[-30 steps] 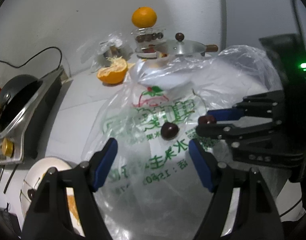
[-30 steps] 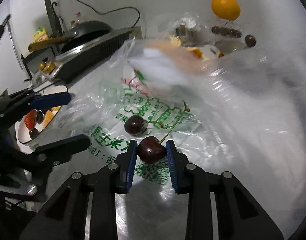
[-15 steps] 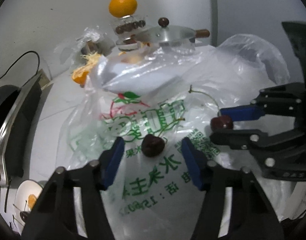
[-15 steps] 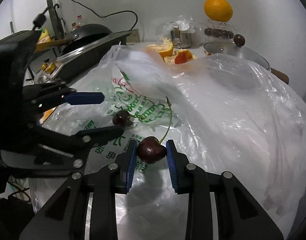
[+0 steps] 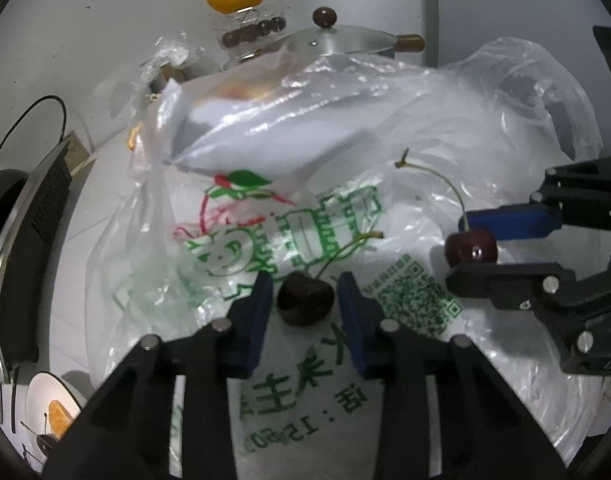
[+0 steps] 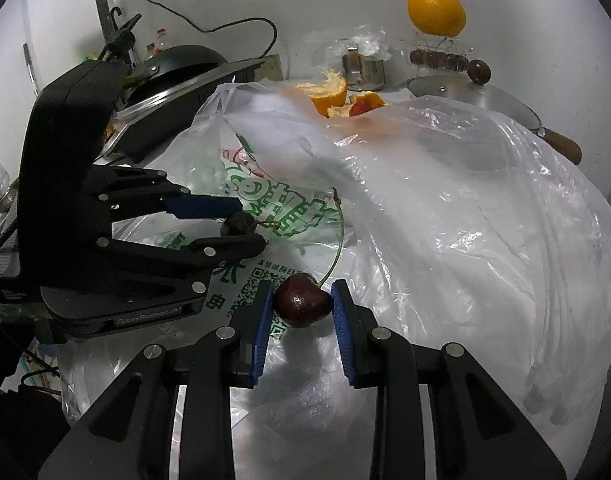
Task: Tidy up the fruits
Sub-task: 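Carry both held cherries from the bag over the white plate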
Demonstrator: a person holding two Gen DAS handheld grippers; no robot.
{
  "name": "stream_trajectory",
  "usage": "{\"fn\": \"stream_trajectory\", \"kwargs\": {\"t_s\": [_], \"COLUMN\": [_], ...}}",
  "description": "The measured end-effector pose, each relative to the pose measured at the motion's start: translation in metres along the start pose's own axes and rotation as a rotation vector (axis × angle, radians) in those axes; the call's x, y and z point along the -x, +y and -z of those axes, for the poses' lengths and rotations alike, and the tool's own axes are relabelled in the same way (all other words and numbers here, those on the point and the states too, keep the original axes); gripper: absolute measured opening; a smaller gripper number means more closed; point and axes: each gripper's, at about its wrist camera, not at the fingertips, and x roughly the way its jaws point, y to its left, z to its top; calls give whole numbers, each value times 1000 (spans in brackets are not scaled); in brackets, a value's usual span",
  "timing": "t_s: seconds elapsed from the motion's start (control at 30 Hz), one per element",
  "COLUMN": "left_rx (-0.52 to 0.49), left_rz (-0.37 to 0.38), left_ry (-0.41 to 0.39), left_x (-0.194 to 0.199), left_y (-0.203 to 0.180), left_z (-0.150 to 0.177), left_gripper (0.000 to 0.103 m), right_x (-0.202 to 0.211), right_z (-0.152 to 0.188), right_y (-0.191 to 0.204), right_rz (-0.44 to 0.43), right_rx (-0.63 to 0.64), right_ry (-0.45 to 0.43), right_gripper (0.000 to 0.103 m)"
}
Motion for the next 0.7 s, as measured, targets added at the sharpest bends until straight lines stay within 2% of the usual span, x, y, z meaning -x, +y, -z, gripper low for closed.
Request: {"fn": "stream_trajectory", "kwargs": {"t_s": [0.1,0.7], "left_rx": [-9,4], "left_rz": [-3,35], "left_ry": [-1,-39], "left_x": [-1,28], "left_y": [-1,-3], "left_z": [0,6], "left_gripper": [29,29], "right_x": [0,4], "right_z": [0,-3], "right_y": [0,14], "right_rz": [4,31], "right_rx": [-2,16], "right_ry": [1,-6], "right_gripper": [31,31]}}
